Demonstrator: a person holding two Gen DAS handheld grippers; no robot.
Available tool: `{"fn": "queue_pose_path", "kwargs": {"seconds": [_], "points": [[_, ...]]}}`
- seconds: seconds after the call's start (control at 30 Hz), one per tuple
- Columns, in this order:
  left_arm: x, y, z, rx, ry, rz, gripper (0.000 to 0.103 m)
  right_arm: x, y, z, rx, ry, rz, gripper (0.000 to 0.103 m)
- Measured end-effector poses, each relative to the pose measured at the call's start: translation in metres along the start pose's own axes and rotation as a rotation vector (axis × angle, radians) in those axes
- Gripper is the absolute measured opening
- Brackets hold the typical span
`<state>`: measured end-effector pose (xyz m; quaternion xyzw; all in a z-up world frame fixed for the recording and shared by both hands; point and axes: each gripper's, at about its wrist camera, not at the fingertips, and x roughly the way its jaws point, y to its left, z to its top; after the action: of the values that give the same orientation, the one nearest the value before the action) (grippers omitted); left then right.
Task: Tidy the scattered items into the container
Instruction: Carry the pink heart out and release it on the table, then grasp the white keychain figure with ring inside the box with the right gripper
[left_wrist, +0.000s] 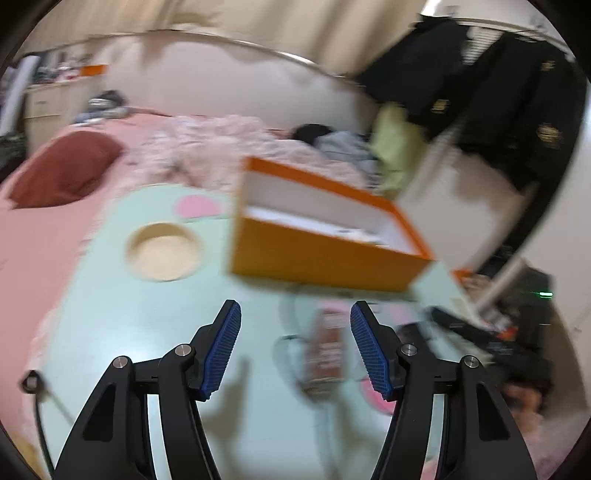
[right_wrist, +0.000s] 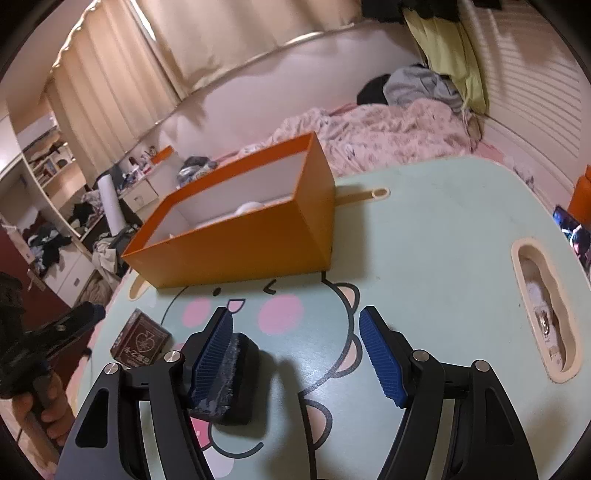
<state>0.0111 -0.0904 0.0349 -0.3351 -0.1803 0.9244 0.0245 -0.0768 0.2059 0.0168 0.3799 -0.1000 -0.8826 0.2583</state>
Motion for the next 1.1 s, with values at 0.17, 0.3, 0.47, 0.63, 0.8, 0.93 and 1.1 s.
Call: {"fn": "queue_pose_path", "kwargs": {"seconds": [0.17, 0.3, 0.47, 0.63, 0.8, 0.93, 1.1], "points": [[0.017, 0.011, -0.013, -0.007, 0.047, 0.05, 0.063, -0.014, 0.011, 0.015, -0.01, -0.018, 0.039, 0.07], [0.021, 0.005, -0.018, 0.015, 0.046, 0.06, 0.063, -0.033, 0.058, 0.059, -0.198, -0.075, -0.067, 0.068], [0.016, 0.009, -0.023, 0.015, 0.037, 0.054, 0.063, 0.012, 0.091, 0.117, -0.292, 0.128, -0.052, 0.055], [0.018, 0.016, -0.022, -0.013, 0.052, 0.044, 0.063, 0.091, 0.081, 0.135, -0.216, 0.424, -0.057, 0.053], [0.018, 0.018, -0.022, -0.03, 0.047, 0.038, 0.063, 0.133, 0.076, 0.132, -0.212, 0.51, -0.133, 0.046], [0.019, 0.016, -0.023, -0.018, 0.048, 0.042, 0.063, 0.147, 0.078, 0.124, -0.232, 0.548, -0.151, 0.041], [0.019, 0.016, -0.023, -0.018, 0.047, 0.043, 0.063, 0.167, 0.07, 0.127, -0.198, 0.588, -0.134, 0.041]]}}
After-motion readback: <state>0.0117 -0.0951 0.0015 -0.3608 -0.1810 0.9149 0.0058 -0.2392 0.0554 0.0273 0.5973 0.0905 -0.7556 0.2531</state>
